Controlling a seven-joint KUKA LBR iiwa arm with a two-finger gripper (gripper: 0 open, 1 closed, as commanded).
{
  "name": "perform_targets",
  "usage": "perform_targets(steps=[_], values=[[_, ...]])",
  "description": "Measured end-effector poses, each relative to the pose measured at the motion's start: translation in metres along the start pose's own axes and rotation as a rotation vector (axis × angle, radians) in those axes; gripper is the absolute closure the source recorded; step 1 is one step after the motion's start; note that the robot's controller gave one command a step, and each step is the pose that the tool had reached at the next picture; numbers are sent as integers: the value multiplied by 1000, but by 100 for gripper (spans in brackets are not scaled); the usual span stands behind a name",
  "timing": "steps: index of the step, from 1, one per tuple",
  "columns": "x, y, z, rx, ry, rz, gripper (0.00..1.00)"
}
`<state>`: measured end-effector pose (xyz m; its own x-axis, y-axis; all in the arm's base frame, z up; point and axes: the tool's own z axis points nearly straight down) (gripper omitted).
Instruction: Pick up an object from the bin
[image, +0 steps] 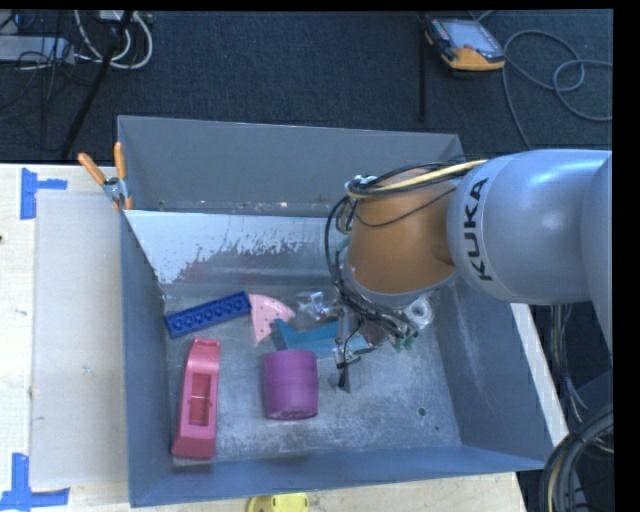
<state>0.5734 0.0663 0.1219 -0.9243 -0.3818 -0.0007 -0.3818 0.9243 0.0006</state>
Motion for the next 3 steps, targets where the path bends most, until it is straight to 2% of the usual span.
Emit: perform_targets(steps=[1, 2, 3], values=[[0, 0, 0, -1, 0, 1, 0], [-2, -5, 49, -1, -6, 228, 100], [-2, -5, 49, -1, -6, 228, 100]])
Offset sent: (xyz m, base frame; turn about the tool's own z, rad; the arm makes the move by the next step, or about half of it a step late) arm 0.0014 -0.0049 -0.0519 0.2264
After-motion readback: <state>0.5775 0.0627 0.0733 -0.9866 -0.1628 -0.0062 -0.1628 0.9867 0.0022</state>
